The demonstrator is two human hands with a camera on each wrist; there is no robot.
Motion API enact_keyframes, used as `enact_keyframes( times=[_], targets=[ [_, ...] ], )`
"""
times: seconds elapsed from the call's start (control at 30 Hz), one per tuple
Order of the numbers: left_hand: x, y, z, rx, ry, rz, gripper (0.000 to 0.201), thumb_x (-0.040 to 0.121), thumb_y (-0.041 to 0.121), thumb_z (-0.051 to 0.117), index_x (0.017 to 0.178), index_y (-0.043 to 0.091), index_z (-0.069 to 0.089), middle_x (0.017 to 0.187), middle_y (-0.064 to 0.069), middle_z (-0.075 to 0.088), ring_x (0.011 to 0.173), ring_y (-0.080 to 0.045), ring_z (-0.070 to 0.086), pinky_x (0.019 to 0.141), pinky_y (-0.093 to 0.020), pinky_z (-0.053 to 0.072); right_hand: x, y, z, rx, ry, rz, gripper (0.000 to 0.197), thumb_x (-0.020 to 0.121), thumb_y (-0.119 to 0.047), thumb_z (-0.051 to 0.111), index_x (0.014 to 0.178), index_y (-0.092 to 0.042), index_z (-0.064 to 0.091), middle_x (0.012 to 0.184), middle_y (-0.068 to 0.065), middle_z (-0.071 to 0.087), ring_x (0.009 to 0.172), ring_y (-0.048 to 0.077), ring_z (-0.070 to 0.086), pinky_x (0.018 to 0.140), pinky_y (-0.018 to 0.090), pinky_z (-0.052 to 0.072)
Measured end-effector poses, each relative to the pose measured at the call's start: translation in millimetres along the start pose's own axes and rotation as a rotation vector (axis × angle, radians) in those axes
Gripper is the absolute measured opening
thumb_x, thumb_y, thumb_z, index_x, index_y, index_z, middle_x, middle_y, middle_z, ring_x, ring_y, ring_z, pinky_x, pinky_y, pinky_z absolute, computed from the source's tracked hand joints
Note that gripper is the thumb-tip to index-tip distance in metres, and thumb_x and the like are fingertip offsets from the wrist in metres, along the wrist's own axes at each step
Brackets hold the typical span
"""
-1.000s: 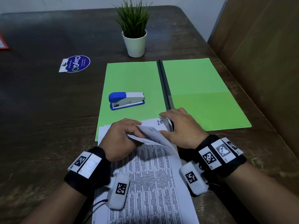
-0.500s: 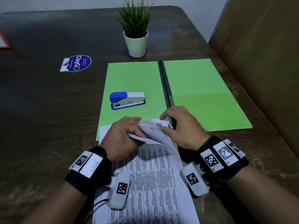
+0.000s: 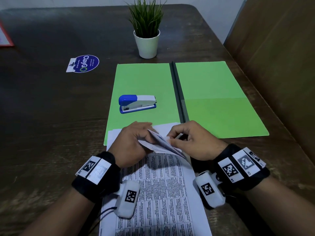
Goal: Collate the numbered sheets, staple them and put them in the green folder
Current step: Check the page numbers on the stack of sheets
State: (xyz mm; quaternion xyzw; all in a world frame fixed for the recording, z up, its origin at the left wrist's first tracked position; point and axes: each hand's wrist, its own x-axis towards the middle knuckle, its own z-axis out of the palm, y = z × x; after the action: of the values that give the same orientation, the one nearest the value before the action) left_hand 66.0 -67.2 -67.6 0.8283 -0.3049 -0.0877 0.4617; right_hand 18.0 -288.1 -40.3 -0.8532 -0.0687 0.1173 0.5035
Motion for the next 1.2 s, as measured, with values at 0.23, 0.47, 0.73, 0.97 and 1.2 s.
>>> enact_keyframes(
  times=[0.23,0.47,0.73,0.97,1.2],
  targets=[
    [1.7,2.2,0.6,-0.047,-0.005,0.005,0.015,0.060,0.034,0.070,0.065,0.021,0.075,0.080,0.006,0.075,0.080,-0.011,0.067,0.100,-0.035,0.040,6.8,7.1,1.4,0.049,0.268,-0.017,0.027,0.093,-0.025,0.067,0.070,-0.010,0.066,0.064,-0.002,0.064,0.058,0.007,0.052,0.059,0.027,0.044],
    [0.9,-0.2,1.0,-0.053,0.013,0.001,0.016,0.064,0.033,0.073,0.070,0.019,0.078,0.079,0.007,0.073,0.079,-0.013,0.064,0.083,-0.043,0.051,8.1,11.1,-14.0,-0.515,0.091,0.190,0.066,0.087,-0.038,0.070,0.145,-0.022,0.043,0.146,-0.004,0.046,0.137,0.014,0.032,0.113,0.034,0.031],
    [1.1,-2.7,1.8,-0.050,0.020,-0.026,0.016,0.061,0.015,0.079,0.074,0.023,0.077,0.081,0.010,0.071,0.083,-0.020,0.066,0.077,-0.045,0.053,4.8,4.8,-15.3,-0.480,0.152,0.192,0.060,0.083,-0.039,0.074,0.138,-0.025,0.053,0.137,-0.004,0.056,0.131,0.015,0.041,0.108,0.036,0.038],
    [1.2,-1.0,0.6,-0.054,0.016,-0.035,0.018,0.059,0.018,0.079,0.076,0.025,0.076,0.082,0.011,0.070,0.082,-0.020,0.066,0.078,-0.046,0.053,3.5,6.9,-15.7,-0.459,0.182,0.164,0.053,0.085,-0.039,0.073,0.134,-0.027,0.058,0.136,-0.006,0.059,0.128,0.017,0.048,0.106,0.036,0.041],
    [0.4,1.5,0.3,-0.051,0.038,-0.026,0.026,0.057,0.039,0.069,0.079,0.028,0.076,0.085,0.015,0.073,0.097,-0.009,0.066,0.089,-0.037,0.051,6.3,12.1,-7.9,-0.464,0.333,0.027,0.011,0.087,-0.034,0.072,0.083,-0.024,0.071,0.092,-0.010,0.061,0.092,0.014,0.049,0.079,0.031,0.041]
  ],
)
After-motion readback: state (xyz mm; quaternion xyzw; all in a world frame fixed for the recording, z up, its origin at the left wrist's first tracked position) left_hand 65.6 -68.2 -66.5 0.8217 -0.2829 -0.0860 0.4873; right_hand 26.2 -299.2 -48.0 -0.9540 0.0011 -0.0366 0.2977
